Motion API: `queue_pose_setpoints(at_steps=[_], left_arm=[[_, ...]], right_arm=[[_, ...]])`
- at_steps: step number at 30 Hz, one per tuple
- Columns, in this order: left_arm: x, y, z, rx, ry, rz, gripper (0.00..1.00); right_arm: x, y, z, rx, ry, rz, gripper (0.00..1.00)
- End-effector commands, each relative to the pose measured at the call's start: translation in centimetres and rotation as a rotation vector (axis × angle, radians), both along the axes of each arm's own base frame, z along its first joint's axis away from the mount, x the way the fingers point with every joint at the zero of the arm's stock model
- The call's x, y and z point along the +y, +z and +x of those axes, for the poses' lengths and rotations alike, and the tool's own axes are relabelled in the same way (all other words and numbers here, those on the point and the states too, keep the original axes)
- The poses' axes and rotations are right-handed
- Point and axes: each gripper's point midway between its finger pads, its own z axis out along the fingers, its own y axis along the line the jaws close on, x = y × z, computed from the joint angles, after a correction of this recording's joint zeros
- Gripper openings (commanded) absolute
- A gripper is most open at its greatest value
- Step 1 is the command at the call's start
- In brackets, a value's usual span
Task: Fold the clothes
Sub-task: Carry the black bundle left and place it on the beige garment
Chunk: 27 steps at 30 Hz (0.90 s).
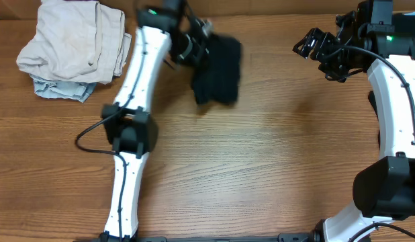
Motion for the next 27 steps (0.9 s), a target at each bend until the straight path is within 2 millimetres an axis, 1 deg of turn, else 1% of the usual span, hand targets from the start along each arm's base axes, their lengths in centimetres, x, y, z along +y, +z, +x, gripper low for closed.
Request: queue_pose_setpoints(at_steps=[1,2,5,8,11,14,15,20,22,27], left_arm=[[2.2,6.5,1.1,-0.087,0.102,-0.103,0.04],[3.0,7.6,1.3,-0.104,0.125,-0.123,0.04],[5.7,10.1,2.2,-0.132,0.230,-0.157,0.04],[9.6,12.6,3.3,-0.171,0.359,-0.190,0.04],[14.6,14.1,4.3,-0.180,0.521,-0.209,0.04],[20.7,14.8,4.9,-0.179,0.697,-0.224,0.04],[22.0,14.9,5.0,-0.180,0.732,-0.230,0.04],[30.9,14.8,4.3,-0.188,0.926,-0.213,0.04],[33.8,14.9,4.1,-0.200,1.007,-0.203,0.04],[39.0,16.3,4.3,-0.244,1.189,-0.264,0.04]], right_arm=[[-0.3,0.2,0.1,-0.012,0.000,-0.014,1.00],[-0.3,0.2,0.1,-0.014,0.006,-0.017,1.00],[-0.3,0.2,0.1,-0.019,0.017,-0.024,1.00],[-0.3,0.2,0.1,-0.019,0.020,-0.026,1.00],[-0.4,0.1,0.0,-0.013,0.017,-0.033,1.00],[-0.6,-0.1,-0.2,-0.008,0.018,-0.049,1.00],[-0.6,-0.1,-0.2,-0.010,0.025,-0.053,1.00],[-0.6,-0.1,-0.2,-0.008,0.026,-0.053,1.00],[-0.6,-0.1,-0.2,-0.008,0.025,-0.053,1.00],[-0.6,-0.1,-0.2,-0.009,0.025,-0.053,1.00]])
